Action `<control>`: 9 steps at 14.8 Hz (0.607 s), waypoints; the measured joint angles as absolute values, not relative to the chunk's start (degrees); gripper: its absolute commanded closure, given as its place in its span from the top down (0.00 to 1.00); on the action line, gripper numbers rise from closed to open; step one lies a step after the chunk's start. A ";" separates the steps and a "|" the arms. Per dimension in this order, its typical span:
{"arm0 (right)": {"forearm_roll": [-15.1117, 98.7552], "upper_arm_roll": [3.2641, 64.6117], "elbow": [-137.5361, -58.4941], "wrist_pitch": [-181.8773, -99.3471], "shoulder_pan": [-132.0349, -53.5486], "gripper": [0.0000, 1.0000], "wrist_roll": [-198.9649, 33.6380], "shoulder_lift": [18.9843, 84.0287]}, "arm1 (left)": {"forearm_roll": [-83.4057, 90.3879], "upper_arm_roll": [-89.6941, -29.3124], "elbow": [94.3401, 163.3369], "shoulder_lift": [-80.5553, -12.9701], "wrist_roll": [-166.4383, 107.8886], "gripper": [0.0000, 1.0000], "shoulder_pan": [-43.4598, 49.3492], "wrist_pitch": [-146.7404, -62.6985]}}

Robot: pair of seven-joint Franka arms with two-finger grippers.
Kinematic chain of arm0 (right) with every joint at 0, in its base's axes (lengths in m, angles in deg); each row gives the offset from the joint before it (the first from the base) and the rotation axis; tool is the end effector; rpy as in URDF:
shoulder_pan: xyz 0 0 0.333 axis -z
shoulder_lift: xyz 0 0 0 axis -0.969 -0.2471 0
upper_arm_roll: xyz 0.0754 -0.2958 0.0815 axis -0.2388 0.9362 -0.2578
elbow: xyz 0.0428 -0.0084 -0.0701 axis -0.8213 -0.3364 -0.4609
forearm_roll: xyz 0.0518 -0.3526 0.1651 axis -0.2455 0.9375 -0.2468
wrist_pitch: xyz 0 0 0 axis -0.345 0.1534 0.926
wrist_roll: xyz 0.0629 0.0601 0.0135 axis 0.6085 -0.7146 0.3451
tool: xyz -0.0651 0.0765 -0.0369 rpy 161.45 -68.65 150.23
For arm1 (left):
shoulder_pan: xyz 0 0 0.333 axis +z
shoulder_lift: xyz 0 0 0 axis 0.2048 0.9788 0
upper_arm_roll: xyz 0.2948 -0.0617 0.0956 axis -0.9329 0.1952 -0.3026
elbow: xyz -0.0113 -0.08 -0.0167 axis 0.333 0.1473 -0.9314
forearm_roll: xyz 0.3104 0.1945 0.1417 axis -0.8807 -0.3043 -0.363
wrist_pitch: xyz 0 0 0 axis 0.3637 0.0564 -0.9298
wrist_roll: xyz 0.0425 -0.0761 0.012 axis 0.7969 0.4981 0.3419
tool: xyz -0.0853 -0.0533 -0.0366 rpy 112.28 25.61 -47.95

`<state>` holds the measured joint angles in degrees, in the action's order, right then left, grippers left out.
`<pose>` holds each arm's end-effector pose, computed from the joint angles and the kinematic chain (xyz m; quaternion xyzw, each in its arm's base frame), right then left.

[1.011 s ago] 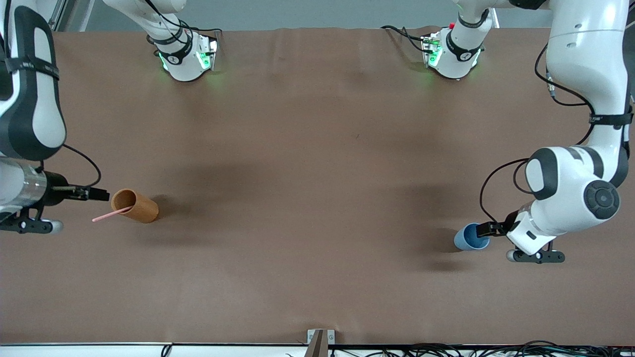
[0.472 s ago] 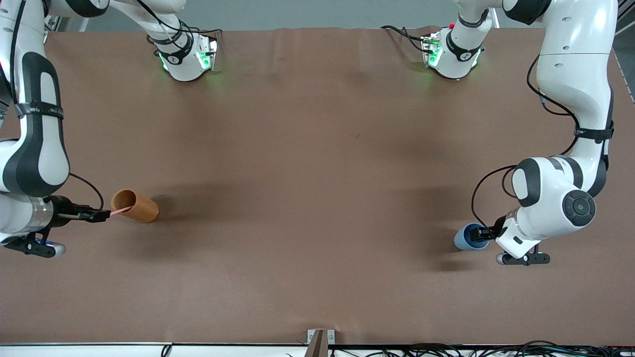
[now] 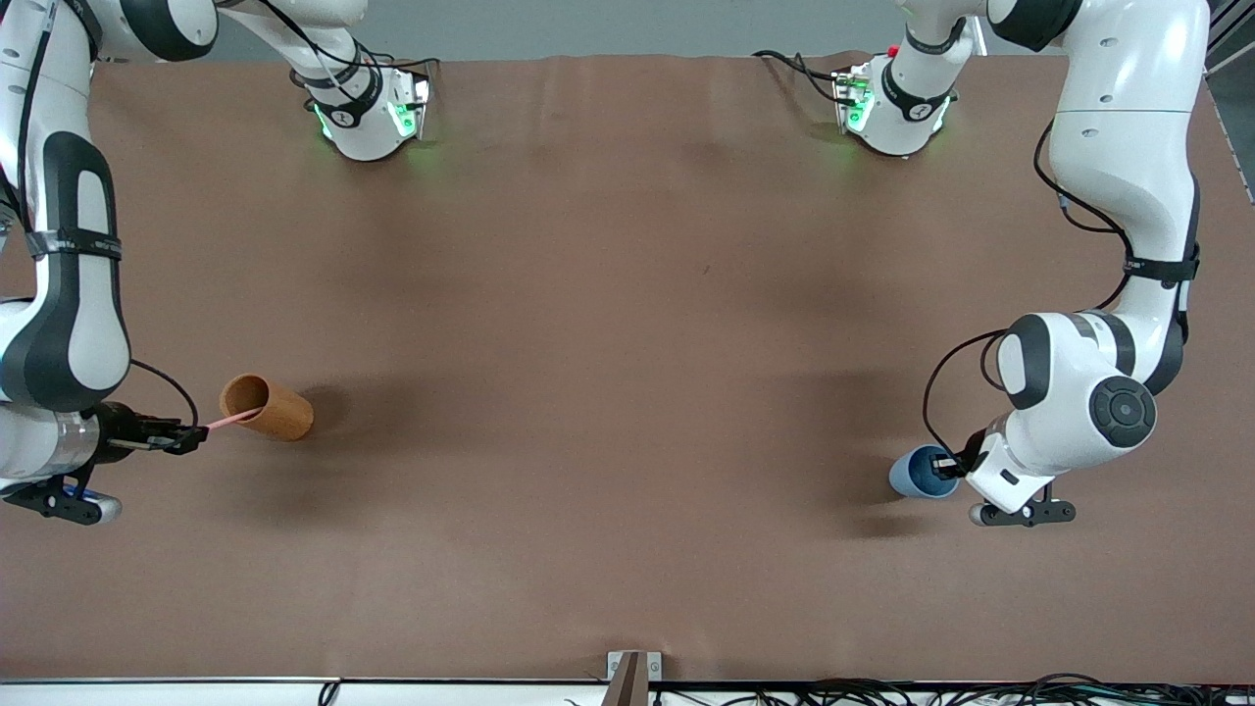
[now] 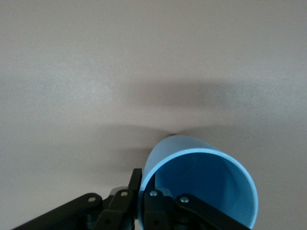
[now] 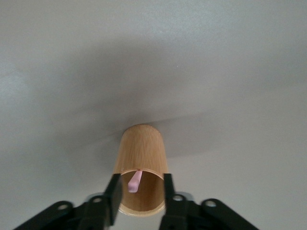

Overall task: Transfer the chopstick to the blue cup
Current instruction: 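Grasp the pink chopstick with the right gripper while the left gripper grasps the cup, then lift the chopstick with the right gripper while the left gripper moves the cup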

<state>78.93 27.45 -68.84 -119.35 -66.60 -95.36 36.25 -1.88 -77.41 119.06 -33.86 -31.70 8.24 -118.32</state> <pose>0.7041 -0.1031 0.3592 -0.9828 0.1366 0.1244 0.0048 0.7043 -0.0490 0.2522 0.9992 0.0217 0.0175 0.0274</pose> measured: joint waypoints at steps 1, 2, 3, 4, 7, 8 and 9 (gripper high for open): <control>78.93 27.44 -68.79 -119.35 -66.60 0.29 -95.60 36.18 | -1.93 -77.26 118.71 -34.21 -30.16 0.00 8.02 -118.34; 78.92 27.42 -68.76 -119.35 -66.60 0.25 -95.82 36.16 | -2.12 -76.95 118.40 -34.95 -27.47 0.00 7.49 -118.21; 78.92 27.38 -68.73 -119.35 -66.60 0.22 -95.99 36.16 | -2.69 -76.13 118.27 -35.99 -23.65 0.00 6.76 -117.82; 78.92 27.34 -68.70 -119.35 -66.61 0.18 -96.08 36.16 | -4.30 -74.44 118.26 -37.07 -18.57 0.00 6.02 -117.24; 78.92 27.27 -68.55 -119.35 -66.61 0.05 -96.26 36.16 | -13.97 -65.26 118.27 -38.50 2.02 0.01 4.53 -116.37; 78.91 27.24 -68.45 -119.34 -66.62 0.03 -96.57 36.15 | -17.69 -62.24 118.29 -38.34 9.39 0.01 3.83 -116.31; 78.91 27.16 -68.27 -119.28 -66.65 0.03 -97.24 36.15 | -20.72 -59.77 118.30 -37.96 15.94 0.01 2.96 -116.27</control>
<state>78.91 27.16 -68.27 -119.28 -66.65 -97.24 36.15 -20.72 -59.77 118.30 -37.96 15.94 2.96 -116.27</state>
